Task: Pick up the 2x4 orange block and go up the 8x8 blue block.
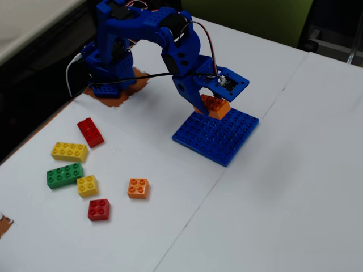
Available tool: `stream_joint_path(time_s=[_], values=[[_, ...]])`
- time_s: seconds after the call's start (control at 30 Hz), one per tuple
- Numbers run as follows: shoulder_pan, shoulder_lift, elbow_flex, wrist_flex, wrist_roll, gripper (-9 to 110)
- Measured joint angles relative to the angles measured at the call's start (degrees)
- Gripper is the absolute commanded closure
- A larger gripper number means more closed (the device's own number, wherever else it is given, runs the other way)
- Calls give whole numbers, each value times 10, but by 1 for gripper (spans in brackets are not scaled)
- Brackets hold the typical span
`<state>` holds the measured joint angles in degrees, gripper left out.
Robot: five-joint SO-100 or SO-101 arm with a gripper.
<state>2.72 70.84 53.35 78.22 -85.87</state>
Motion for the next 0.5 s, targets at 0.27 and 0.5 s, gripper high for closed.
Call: stream_joint_path(time_s=[0.27,0.5], values=[[0,0,0,11,-1,101],[0,0,3,25,-1,101]])
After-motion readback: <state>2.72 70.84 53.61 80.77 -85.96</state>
